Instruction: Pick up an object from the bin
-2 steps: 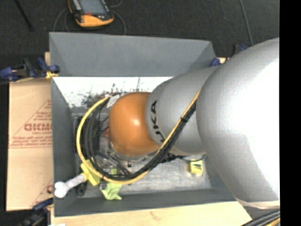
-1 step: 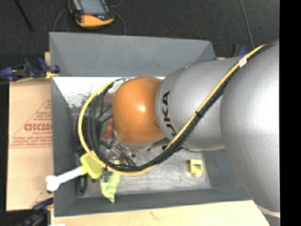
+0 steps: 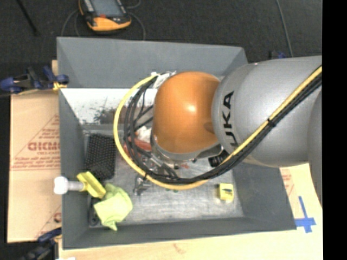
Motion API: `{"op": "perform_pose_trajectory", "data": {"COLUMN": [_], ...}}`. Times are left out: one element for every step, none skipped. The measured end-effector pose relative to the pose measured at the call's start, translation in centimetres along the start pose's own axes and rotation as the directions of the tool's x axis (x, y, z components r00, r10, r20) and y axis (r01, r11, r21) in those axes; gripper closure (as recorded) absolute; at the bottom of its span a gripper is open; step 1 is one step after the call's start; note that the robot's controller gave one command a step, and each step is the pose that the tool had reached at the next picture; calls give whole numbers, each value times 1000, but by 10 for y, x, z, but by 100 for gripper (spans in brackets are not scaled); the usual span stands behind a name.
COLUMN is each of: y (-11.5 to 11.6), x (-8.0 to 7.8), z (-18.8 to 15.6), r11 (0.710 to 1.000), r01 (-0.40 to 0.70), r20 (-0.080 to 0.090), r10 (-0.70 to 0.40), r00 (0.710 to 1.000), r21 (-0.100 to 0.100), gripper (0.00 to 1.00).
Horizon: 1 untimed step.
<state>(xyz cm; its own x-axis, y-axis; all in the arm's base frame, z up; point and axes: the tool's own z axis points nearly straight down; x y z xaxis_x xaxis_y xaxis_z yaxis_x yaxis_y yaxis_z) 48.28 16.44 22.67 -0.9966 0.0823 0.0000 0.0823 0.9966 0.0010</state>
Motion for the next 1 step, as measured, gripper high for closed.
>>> {"op": "perform_pose_trajectory", "data": {"y": [45], "x": [-6], "z": [-57], "r11": [1000], "r01": [14], "r20": [3], "r10": [-14], "r00": [1000], "r21": [0], "gripper": [0]}}
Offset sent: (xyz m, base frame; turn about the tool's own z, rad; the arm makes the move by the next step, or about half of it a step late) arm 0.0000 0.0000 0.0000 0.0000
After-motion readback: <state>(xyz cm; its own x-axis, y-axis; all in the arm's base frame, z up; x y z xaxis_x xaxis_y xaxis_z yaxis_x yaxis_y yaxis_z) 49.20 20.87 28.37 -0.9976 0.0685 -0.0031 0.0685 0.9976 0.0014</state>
